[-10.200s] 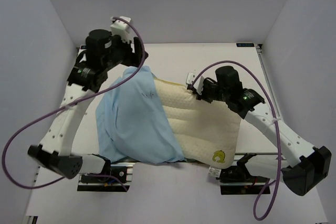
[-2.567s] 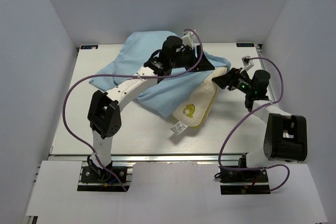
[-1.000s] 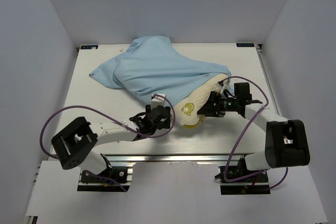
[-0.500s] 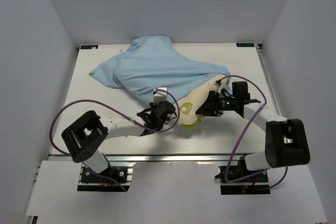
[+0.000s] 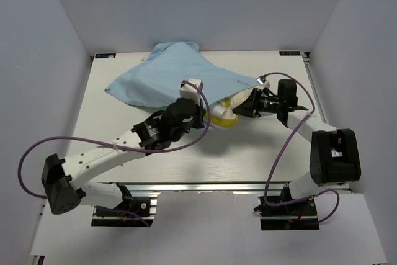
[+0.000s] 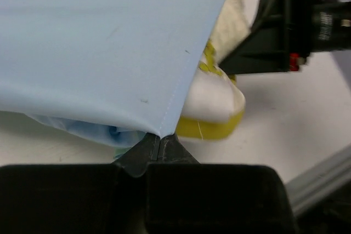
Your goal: Put the pillow into the pillowcase
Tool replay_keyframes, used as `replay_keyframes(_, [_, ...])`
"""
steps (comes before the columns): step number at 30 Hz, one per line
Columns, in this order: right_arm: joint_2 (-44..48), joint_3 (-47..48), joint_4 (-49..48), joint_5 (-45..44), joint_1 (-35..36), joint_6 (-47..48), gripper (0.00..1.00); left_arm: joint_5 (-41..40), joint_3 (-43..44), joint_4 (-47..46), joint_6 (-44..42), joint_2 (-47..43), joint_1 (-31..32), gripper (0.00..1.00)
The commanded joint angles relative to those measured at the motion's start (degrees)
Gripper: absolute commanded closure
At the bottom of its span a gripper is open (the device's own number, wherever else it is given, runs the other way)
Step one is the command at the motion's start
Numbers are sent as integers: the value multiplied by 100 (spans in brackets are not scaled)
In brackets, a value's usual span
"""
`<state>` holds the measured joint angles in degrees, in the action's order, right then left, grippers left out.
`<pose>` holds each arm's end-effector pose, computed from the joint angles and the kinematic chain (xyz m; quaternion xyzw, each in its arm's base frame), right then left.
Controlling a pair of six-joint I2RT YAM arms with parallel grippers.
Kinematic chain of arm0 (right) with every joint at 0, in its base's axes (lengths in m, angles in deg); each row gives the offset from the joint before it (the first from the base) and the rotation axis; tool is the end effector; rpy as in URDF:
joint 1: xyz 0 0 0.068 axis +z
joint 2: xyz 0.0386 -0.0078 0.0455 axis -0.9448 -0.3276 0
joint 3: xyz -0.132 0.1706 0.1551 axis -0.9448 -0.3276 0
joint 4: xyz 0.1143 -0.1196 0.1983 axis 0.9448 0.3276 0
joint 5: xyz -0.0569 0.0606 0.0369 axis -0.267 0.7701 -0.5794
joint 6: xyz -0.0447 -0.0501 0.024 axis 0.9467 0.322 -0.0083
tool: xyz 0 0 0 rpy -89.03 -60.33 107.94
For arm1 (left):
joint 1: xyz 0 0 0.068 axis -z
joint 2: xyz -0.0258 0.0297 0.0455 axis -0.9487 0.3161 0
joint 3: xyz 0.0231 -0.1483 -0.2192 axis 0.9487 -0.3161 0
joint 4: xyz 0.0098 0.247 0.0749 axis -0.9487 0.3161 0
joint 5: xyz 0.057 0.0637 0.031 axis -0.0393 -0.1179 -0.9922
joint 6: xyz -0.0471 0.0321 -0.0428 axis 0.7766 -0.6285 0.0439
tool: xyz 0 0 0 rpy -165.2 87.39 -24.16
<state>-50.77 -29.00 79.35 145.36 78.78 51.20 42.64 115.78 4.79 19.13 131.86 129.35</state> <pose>0.3119 0.0924 0.1977 -0.0464 0.8083 0.5332 0.2455 0.1854 -0.2451 0.3059 0.1107 0.8353 -0.1895 0.5042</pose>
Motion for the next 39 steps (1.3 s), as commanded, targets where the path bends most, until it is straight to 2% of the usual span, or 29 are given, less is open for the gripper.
replay_keyframes(1, [315,322,-2107,-154,-315,-1332,76,853,840,577,-248,-603,155,100])
replay_keyframes(6, [332,402,-3584,-522,-308,-3000,76,1320,2174,1412,-266,-367,146,100])
replay_keyframes(8, [236,603,-4078,-445,-123,-3276,76,1478,2466,1518,-284,-87,146,100])
replay_keyframes(9, [201,734,-4044,-348,217,-3086,76,1462,2746,1658,-336,54,155,100])
replay_keyframes(12, [393,1236,-2518,-390,1043,-2015,76,1321,3336,2009,-556,651,137,100])
replay_keyframes(14, [631,1176,-2119,-662,1248,-1546,76,1582,4144,2107,-600,941,137,100])
replay_keyframes(17, [579,1122,-2006,-908,1153,-1432,76,1943,5269,2169,-486,1399,137,100])
replay_keyframes(19, [307,1096,-2100,-875,872,-1824,78,2444,5761,2064,-268,1637,137,100])
replay_keyframes(21, [114,1044,-2522,-770,714,-2142,78,3048,5930,1932,-74,1760,137,100])
replay_keyframes(23, [130,1035,-2672,-752,721,-2397,78,3323,6140,1967,164,1979,137,100])
replay_keyframes(25, [288,982,-3005,-821,844,-2564,78,3491,6098,2002,304,2050,137,100])
replay_keyframes(29, [499,675,-3516,-1146,994,-2952,76,3693,5387,1224,595,1875,137,100])
replay_keyframes(30, [456,657,-3090,-1217,1046,-2647,74,3772,5177,1090,674,1875,137,100])
replay_keyframes(35, [-53,586,-2148,-1446,1047,-1557,73,4282,4745,369,1070,1962,137,100])
replay_keyframes(37, [-273,534,-2004,-1193,1038,-1265,72,4283,4219,271,1035,1910,137,100])
replay_keyframes(39, [-274,446,-1908,-1086,1047,-1151,70,3880,3623,480,790,1857,67,98])
